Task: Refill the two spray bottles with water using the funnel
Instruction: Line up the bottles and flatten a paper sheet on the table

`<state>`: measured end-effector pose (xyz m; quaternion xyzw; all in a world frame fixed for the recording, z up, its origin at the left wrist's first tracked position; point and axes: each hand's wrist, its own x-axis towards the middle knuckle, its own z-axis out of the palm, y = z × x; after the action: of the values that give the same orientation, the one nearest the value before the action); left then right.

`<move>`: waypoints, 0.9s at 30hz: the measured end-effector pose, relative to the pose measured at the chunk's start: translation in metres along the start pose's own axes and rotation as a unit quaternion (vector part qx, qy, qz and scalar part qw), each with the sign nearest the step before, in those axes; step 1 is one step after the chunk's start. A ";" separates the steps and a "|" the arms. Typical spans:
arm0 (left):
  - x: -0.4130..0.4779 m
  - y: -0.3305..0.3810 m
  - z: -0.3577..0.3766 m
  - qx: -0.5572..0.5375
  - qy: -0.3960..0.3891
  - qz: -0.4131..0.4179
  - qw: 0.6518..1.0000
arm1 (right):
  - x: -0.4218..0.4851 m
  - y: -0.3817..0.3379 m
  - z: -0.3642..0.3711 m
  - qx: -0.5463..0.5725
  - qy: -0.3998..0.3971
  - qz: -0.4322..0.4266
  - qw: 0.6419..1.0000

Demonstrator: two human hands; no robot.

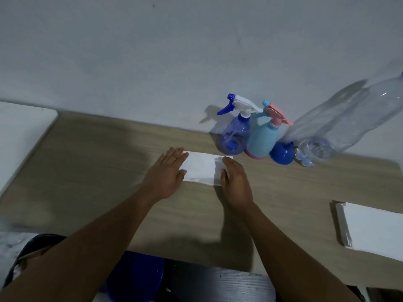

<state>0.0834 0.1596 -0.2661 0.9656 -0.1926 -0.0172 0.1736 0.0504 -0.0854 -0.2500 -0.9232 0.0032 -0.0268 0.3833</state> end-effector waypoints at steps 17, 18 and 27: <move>-0.038 0.031 -0.025 -0.014 -0.030 -0.095 0.995 | -0.054 0.011 -0.018 -0.098 -0.045 -0.079 0.991; -0.043 0.036 -0.025 -0.008 -0.042 -0.095 0.995 | -0.060 0.012 -0.021 -0.106 -0.060 -0.083 0.989; -0.083 0.103 -0.023 -0.170 -0.043 -0.132 0.976 | -0.123 0.034 -0.095 0.079 -0.039 -0.002 0.996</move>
<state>-0.0284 0.1092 -0.2125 0.9373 -0.0651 -0.1138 0.3230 -0.0769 -0.1735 -0.2135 -0.8904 -0.0161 0.0086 0.4548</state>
